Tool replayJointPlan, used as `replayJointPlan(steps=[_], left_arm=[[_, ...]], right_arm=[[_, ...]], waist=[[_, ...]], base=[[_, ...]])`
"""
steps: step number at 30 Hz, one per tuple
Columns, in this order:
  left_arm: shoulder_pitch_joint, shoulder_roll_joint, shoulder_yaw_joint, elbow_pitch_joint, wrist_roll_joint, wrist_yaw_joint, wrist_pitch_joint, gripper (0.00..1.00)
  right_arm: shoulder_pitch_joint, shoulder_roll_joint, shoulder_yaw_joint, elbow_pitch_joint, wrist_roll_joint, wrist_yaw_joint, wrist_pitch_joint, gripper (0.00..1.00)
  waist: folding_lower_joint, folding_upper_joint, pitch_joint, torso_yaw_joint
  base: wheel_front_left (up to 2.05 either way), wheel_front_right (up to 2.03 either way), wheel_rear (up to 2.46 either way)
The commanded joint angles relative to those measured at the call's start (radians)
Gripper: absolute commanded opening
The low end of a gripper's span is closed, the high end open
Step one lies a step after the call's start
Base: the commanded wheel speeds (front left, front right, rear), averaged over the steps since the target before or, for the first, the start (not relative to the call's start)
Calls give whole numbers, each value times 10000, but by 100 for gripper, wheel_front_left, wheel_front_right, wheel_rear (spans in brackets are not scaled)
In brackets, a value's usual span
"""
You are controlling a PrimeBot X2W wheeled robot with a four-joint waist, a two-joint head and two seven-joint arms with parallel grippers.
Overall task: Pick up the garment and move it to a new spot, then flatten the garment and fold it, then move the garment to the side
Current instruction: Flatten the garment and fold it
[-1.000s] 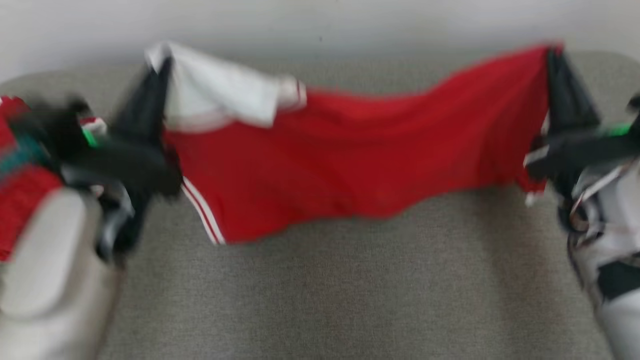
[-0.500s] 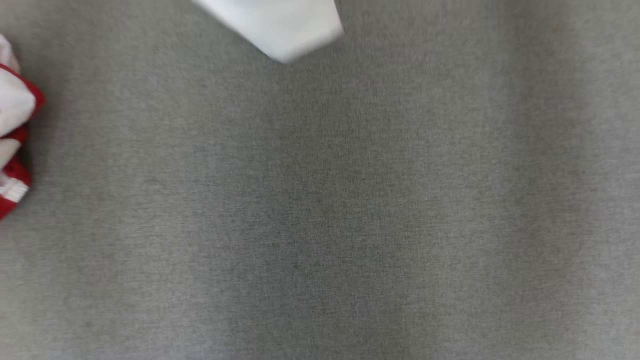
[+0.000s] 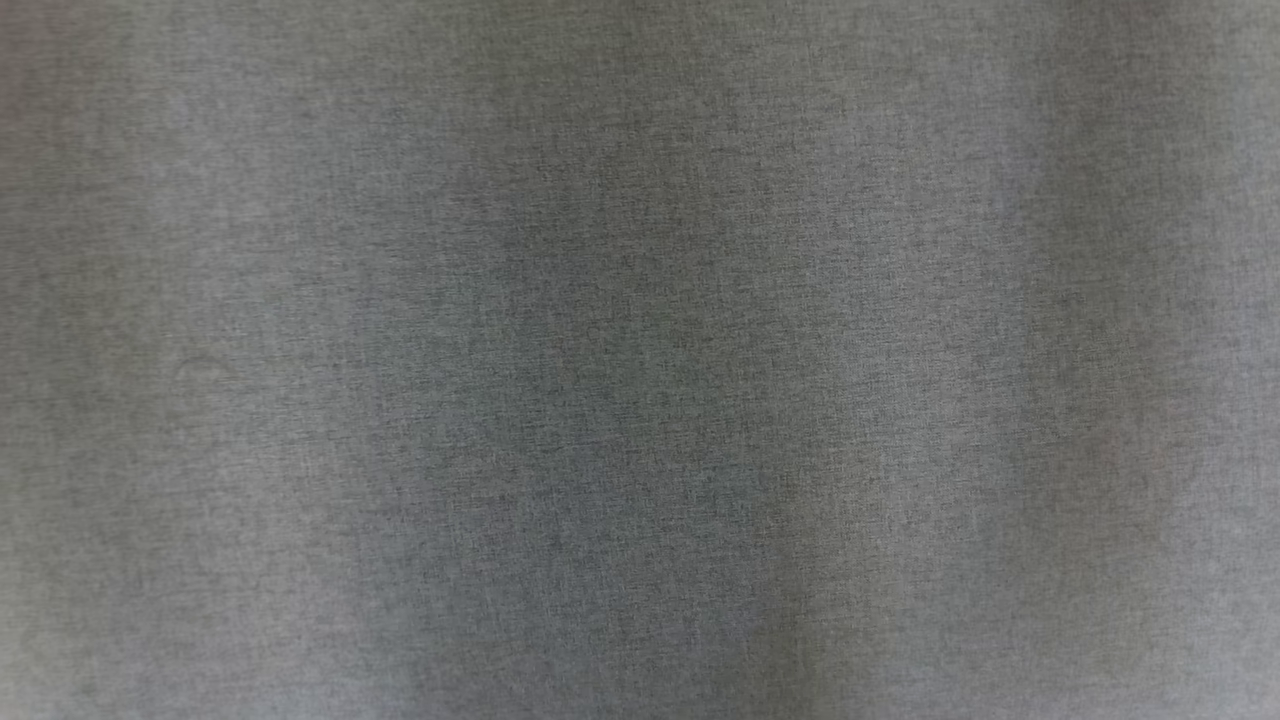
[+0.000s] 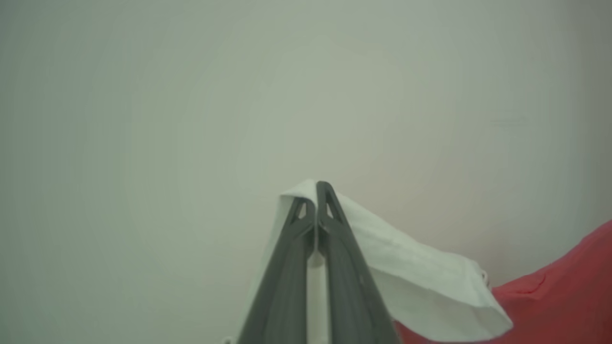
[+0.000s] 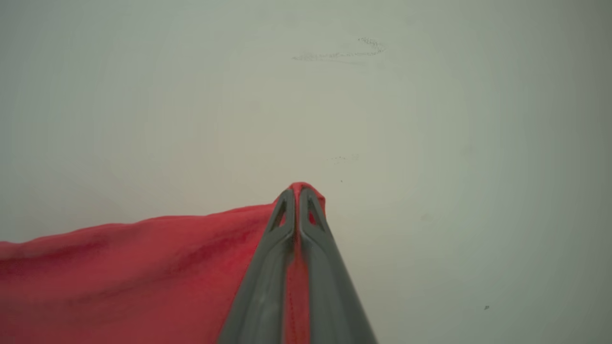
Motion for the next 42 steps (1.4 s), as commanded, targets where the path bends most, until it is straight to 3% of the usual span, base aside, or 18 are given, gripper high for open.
replayJointPlan(steps=[1,15,26,29,37,42], left_arm=[[-89,4,-4,46,-80,20,-83,0],[-507,330,-1064,948,-1015,19,-678,0],[508,735,-1953,507,-1920,19,-1238,0],[1245,920,-2021,85,-2445,19,-1424,0],[4529,2210,-1964,-1898,-3503,19,-1690,0],[7571,2799,-994,-3980,-3755,756,-1737,0]], right_arm=[[-95,53,31,33,-63,-27,-67,0],[-577,86,357,1193,250,-28,-675,0],[129,148,943,1459,1022,-28,-1093,0],[811,17,1209,1222,1507,-28,-1126,0],[3988,-126,2094,-580,3285,-28,-1451,0],[6621,-334,2359,-2216,4147,-28,-1672,0]], waist=[[-1,-2,52,-37],[-1,-2,449,-184],[-1,-2,25,-147],[-1,-2,-325,-16],[-1,-2,-1407,-240],[-1,-2,-2147,-357]], base=[[0,0,0],[0,0,0],[0,0,0],[0,0,0],[0,0,0],[0,0,0]])
